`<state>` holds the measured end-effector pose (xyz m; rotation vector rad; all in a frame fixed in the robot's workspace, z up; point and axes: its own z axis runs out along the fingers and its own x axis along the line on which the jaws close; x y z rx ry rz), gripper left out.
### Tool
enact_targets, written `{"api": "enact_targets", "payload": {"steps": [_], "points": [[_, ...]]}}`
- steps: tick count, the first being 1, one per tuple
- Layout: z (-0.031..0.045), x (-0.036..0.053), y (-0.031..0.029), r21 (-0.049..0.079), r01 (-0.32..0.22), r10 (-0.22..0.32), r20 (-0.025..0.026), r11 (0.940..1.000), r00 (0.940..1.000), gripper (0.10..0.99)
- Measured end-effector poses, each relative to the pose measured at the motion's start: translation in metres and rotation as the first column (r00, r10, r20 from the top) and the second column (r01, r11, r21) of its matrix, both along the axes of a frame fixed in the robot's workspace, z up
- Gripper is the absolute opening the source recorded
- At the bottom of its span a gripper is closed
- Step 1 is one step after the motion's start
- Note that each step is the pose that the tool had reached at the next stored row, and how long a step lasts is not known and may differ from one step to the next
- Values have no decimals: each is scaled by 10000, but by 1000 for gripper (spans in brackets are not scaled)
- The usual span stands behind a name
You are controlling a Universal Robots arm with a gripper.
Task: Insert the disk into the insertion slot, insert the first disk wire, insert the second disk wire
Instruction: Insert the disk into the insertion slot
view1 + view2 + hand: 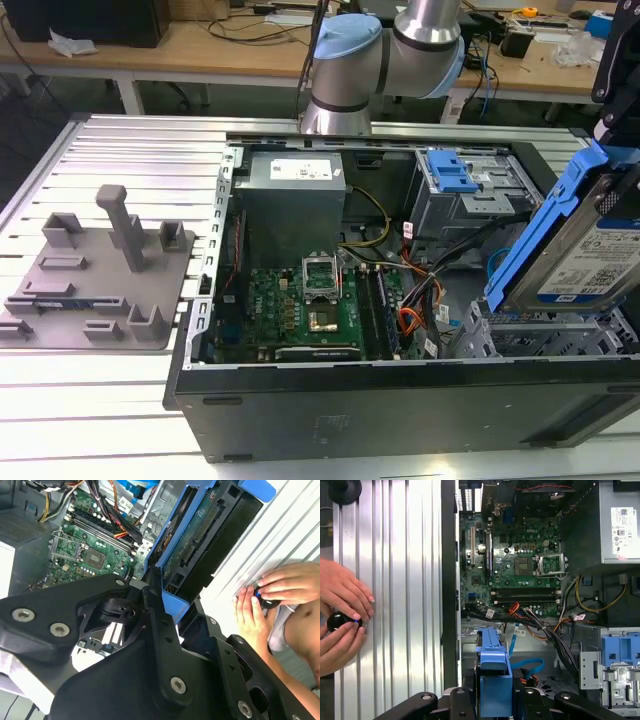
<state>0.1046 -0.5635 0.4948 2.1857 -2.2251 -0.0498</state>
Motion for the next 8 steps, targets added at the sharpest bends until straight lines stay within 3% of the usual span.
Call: {"api": "enact_targets", "payload": {"steps": [3, 8], "points": [[0, -8, -22, 421, -6, 2, 95, 9991, 10000, 365], [0, -9, -32, 462, -6, 2, 98, 9989, 10000, 365]]}}
